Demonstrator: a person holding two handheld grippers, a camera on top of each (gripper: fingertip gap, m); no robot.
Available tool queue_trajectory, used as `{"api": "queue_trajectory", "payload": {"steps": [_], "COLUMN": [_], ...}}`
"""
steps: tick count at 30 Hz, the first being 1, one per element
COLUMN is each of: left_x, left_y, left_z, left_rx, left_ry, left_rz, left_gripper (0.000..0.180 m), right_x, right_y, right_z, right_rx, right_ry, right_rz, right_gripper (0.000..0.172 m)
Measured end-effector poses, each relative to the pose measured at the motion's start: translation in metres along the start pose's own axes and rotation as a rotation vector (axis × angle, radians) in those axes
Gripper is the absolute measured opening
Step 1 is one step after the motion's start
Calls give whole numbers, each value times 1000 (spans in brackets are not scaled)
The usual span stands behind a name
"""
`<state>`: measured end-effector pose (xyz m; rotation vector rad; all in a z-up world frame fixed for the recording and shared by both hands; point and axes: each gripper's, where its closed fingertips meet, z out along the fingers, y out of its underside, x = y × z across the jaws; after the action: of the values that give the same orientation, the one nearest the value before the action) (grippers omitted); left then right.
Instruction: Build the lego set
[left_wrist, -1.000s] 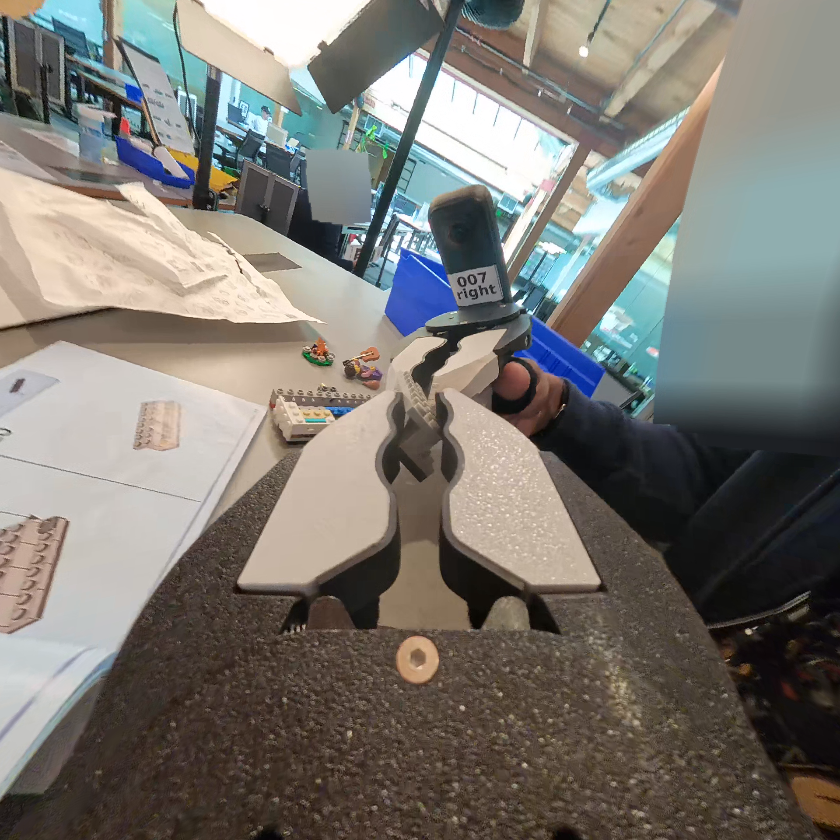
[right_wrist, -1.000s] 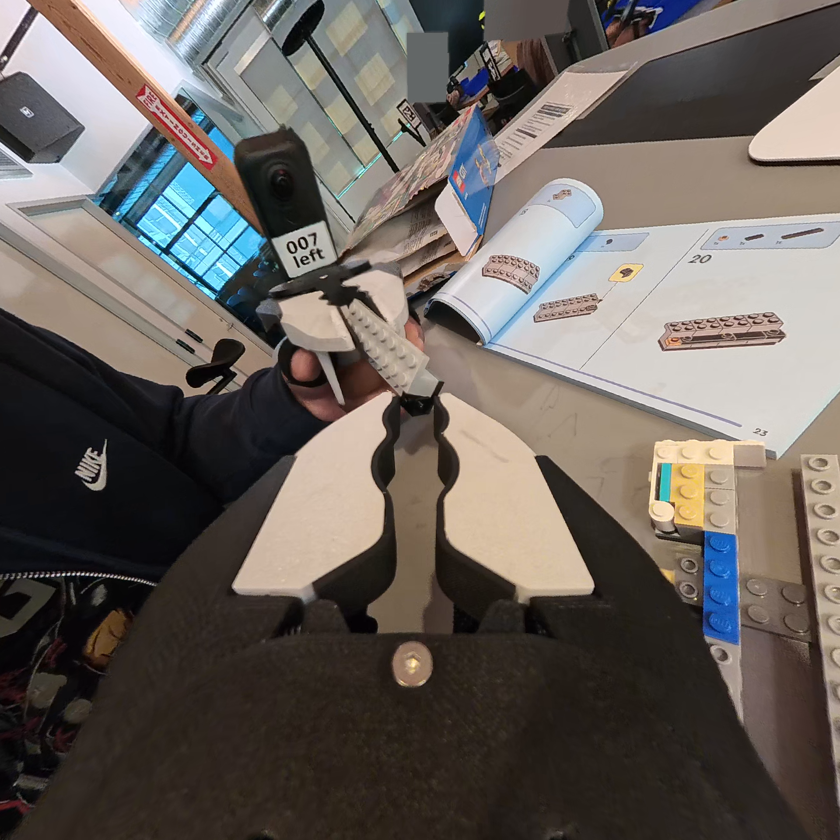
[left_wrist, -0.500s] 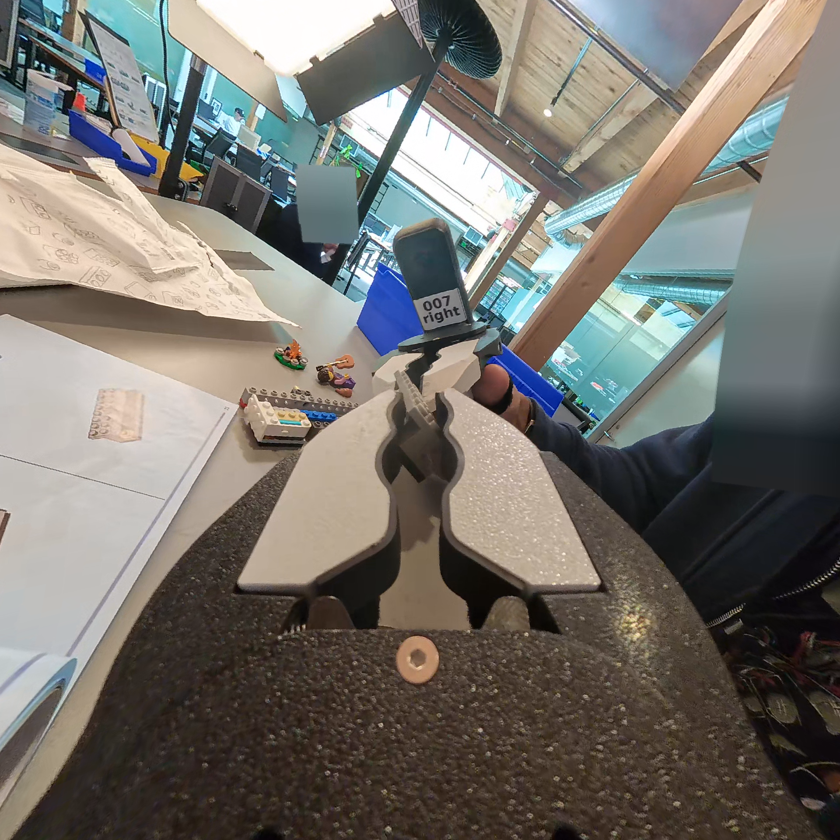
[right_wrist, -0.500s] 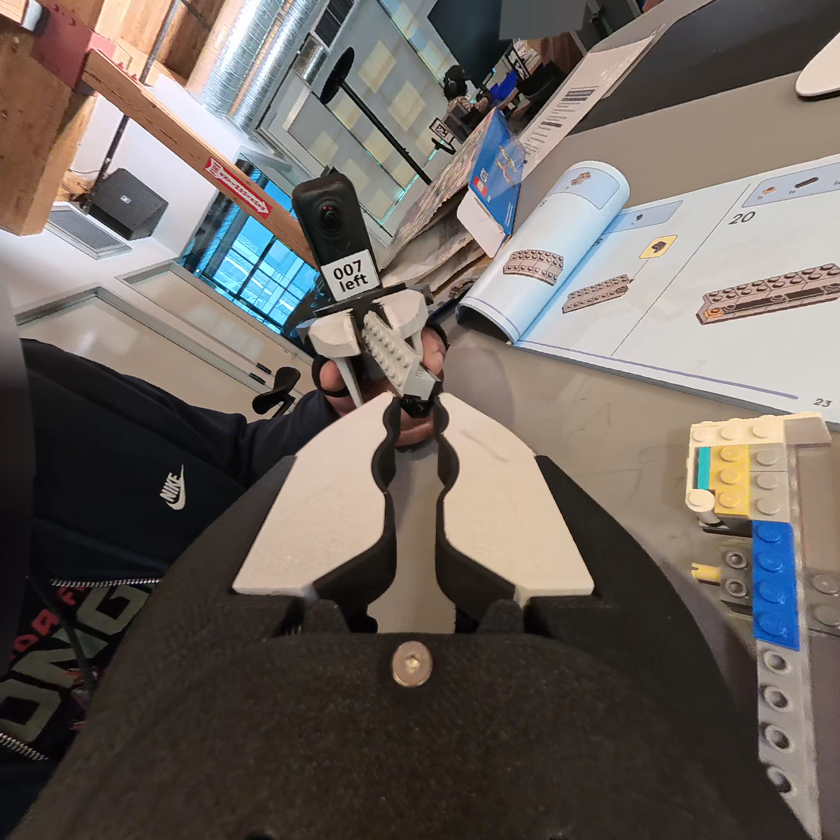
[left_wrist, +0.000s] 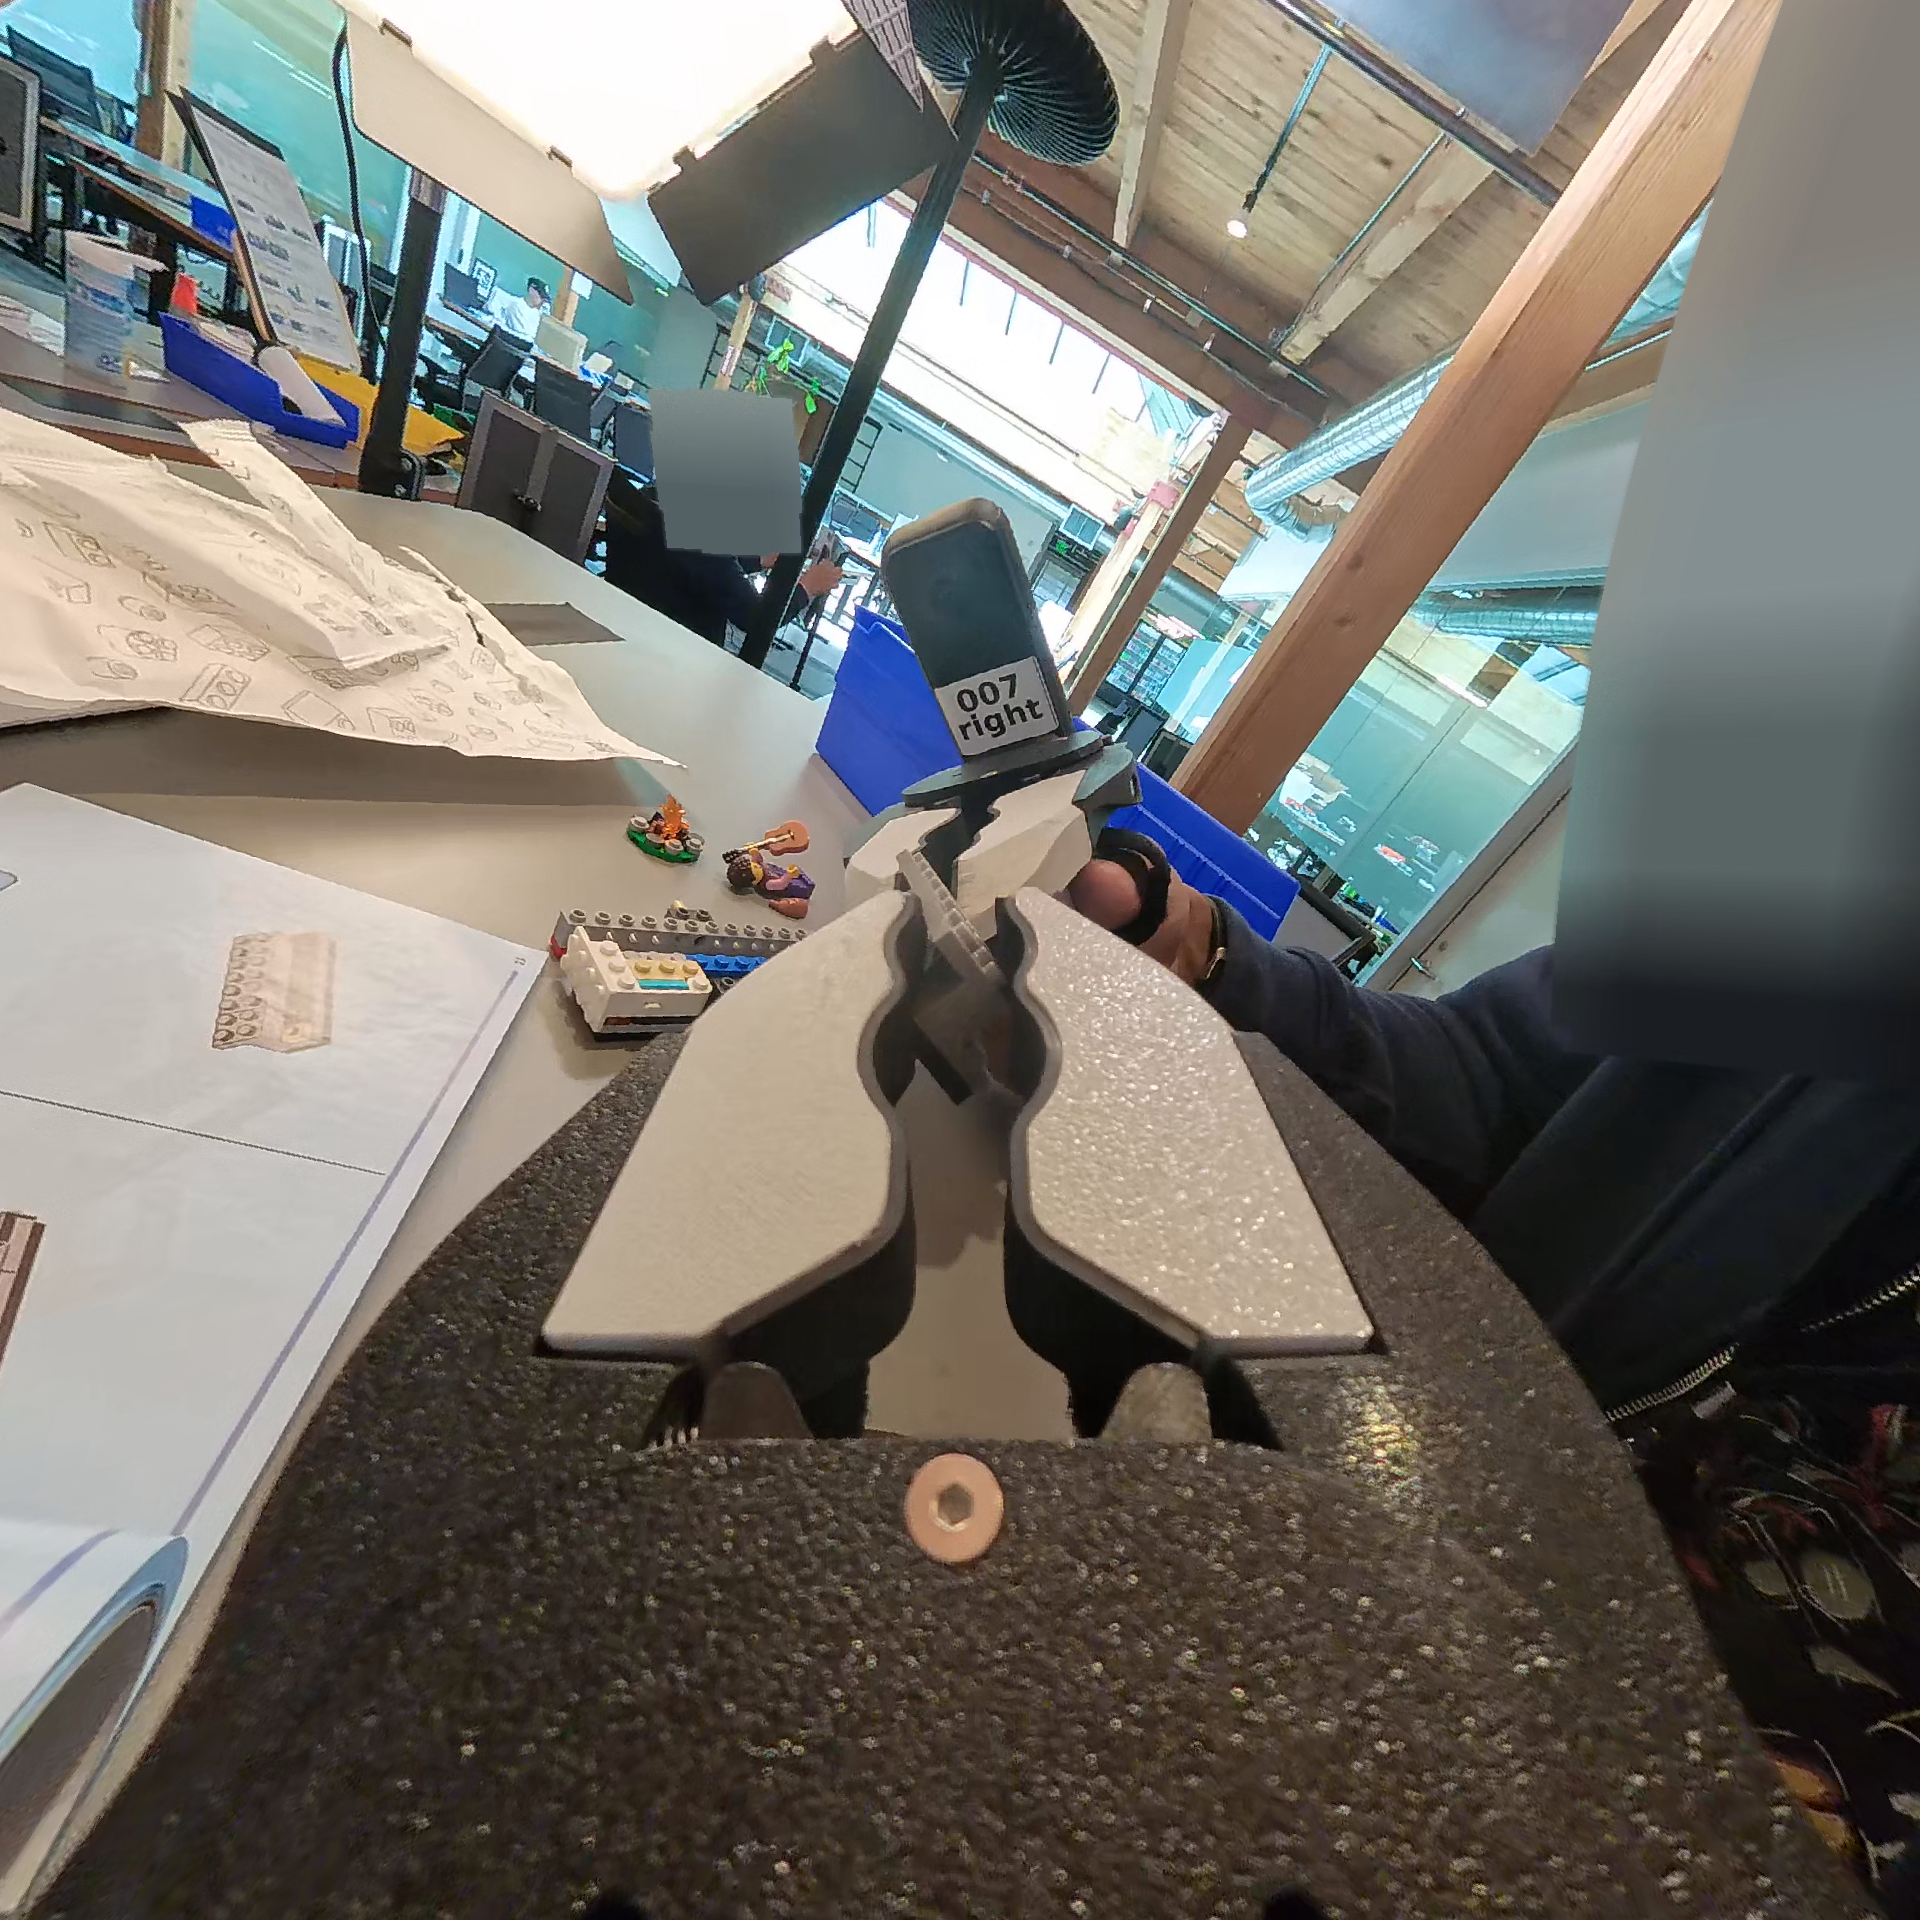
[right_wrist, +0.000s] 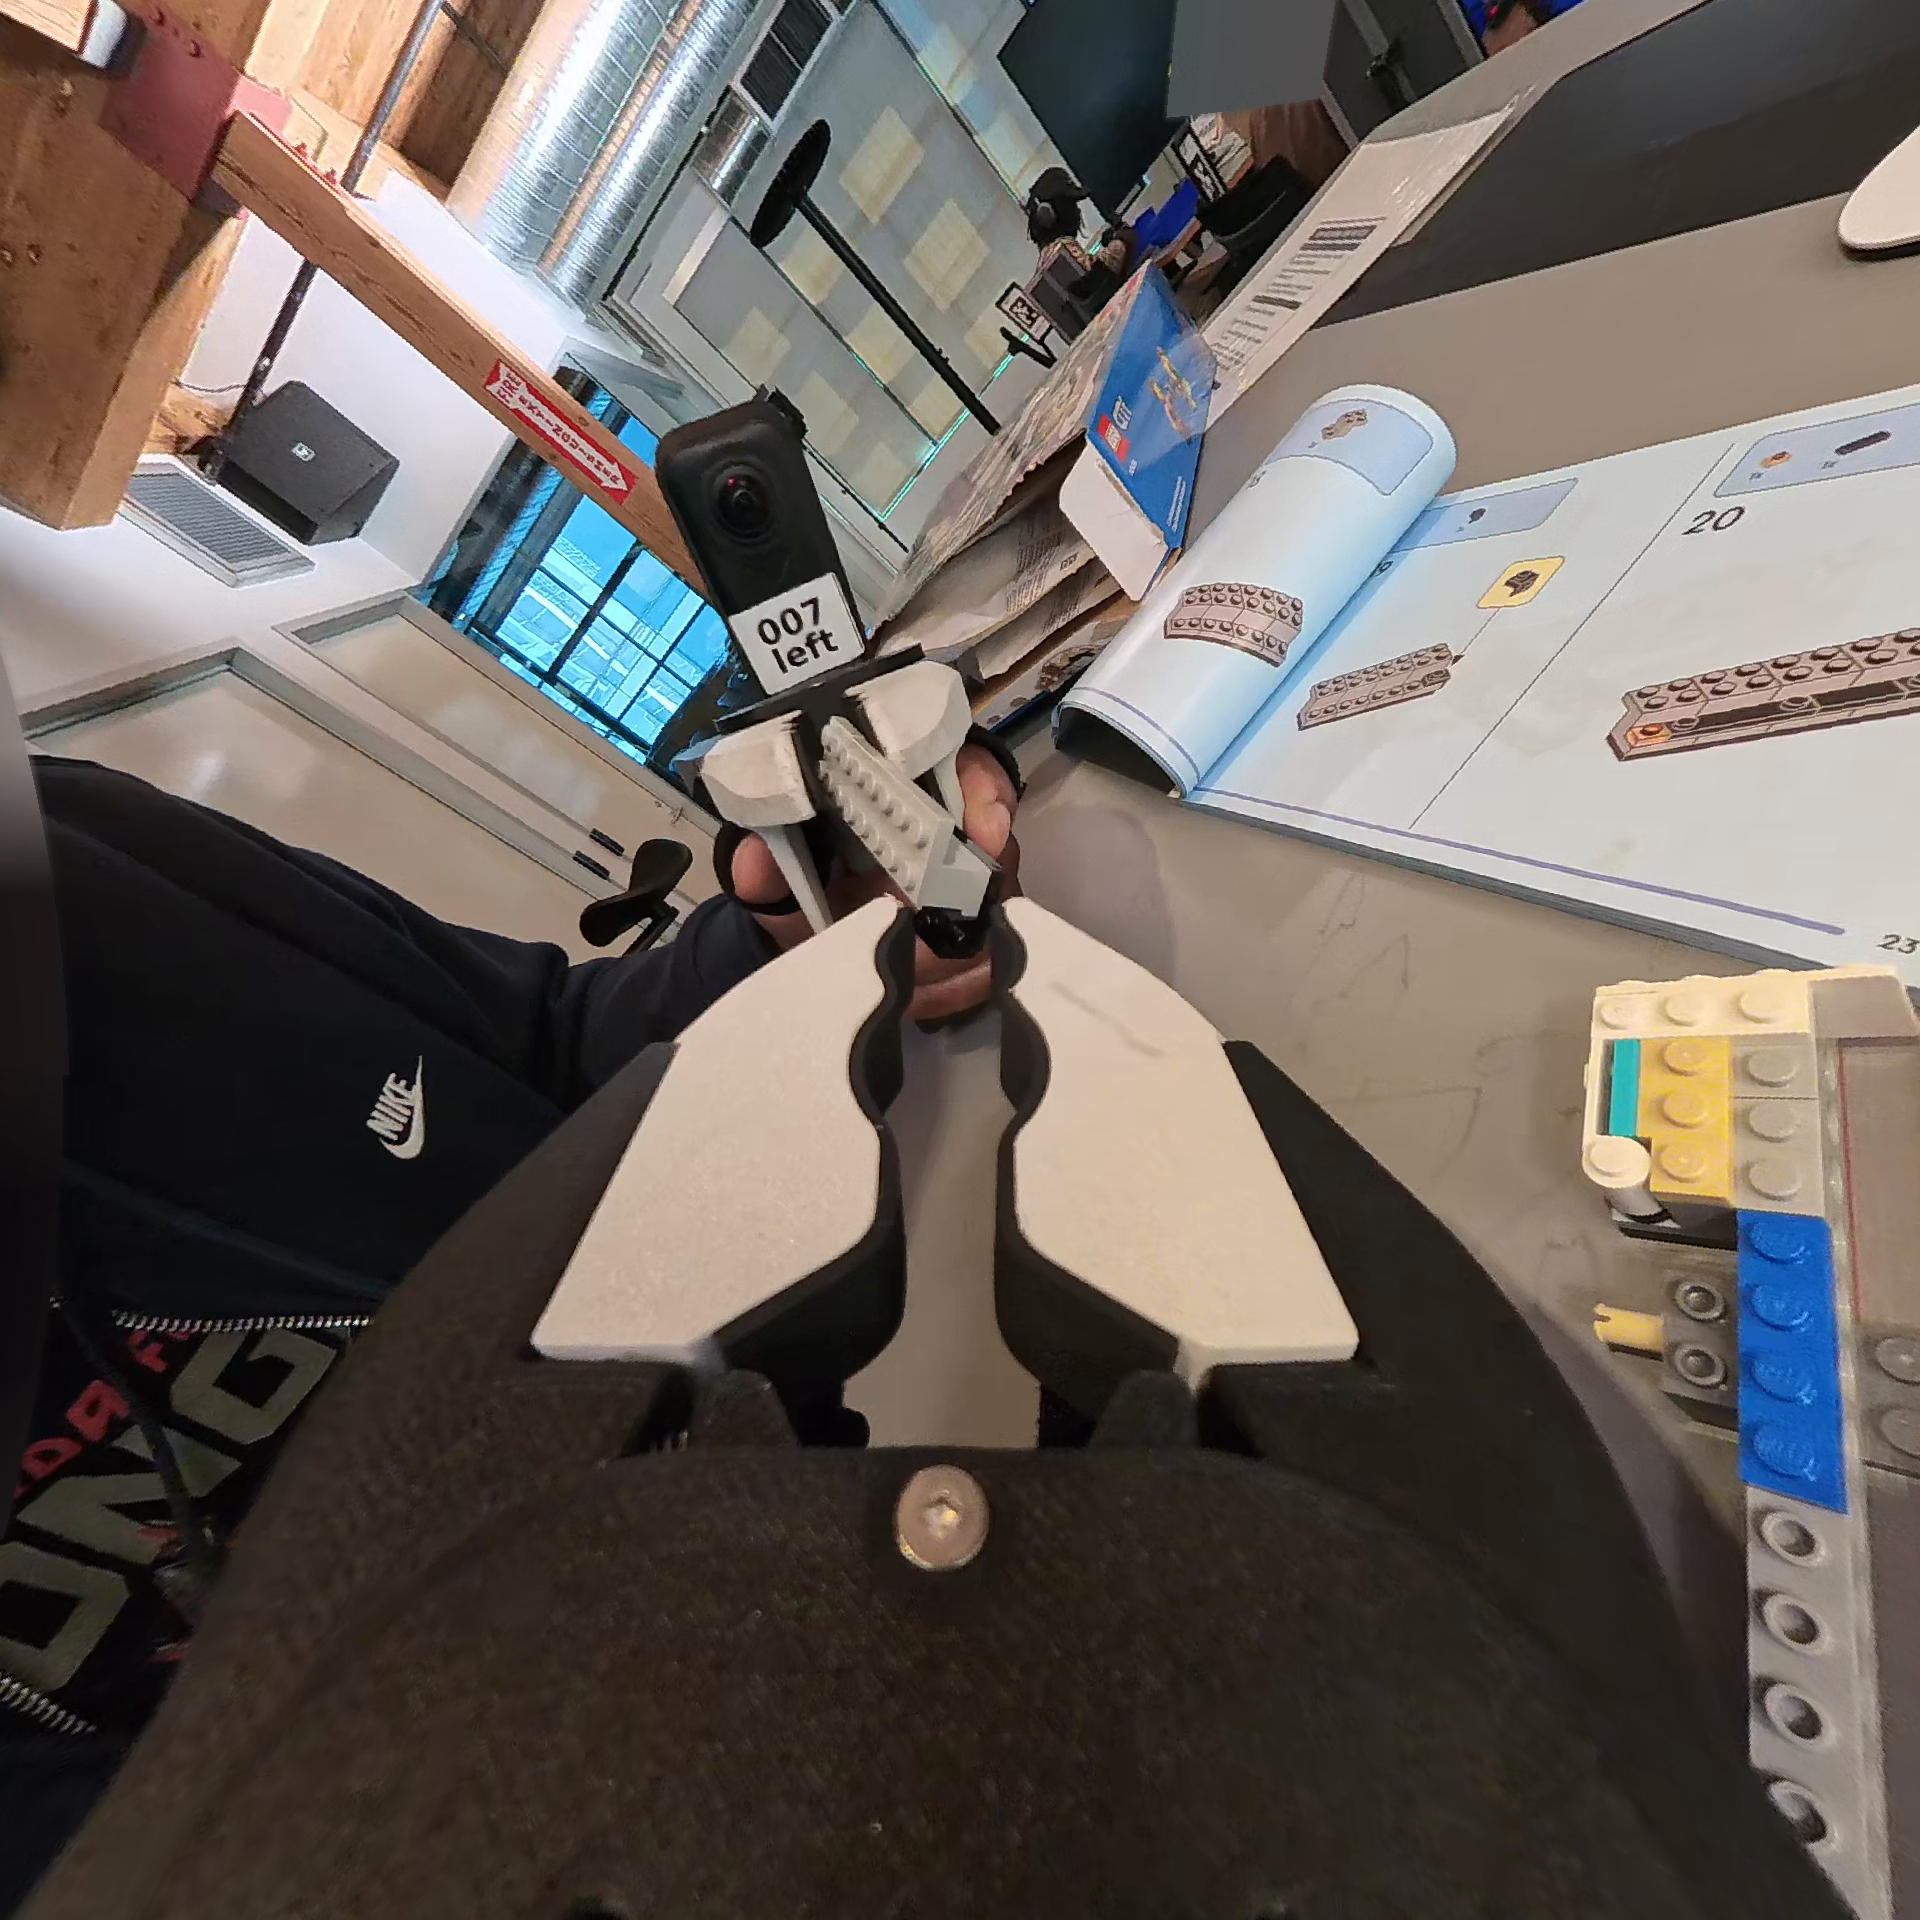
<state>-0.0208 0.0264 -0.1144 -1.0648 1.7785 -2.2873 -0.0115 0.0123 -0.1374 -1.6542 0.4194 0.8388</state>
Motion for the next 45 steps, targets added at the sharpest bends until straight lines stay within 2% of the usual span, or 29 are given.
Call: {"api": "queue_trajectory", "payload": {"steps": [16,17,19,24,30,33,38,45], "left_x": [2,5,8,9,10,9,-2,3], "left_y": [0,0,2,1,0,-2,-6,-14], "left_z": [-1,0,2,0,0,0,-2,-6], "left_rx": [3,2,-5,5,15,29,59,137], "left_ry": [8,29,39,55,68,67,22,143], "left_rz": [64,66,77,75,63,38,-41,-250], "left_gripper": [13,13,13,13,13,13,13,13], "right_x": [1,0,-1,-7,-9,-9,-5,-15], "right_y": [0,1,4,4,3,1,-5,-13], "right_z": [2,4,6,7,6,5,4,5], "right_rx": [-20,-29,-46,-42,-33,-27,8,85], "right_ry": [95,96,95,76,52,66,161,201], "right_rz": [-134,-134,-142,-160,-153,-196,-393,-591], "right_gripper": [15,25,28,19,19,21,38,35]}}
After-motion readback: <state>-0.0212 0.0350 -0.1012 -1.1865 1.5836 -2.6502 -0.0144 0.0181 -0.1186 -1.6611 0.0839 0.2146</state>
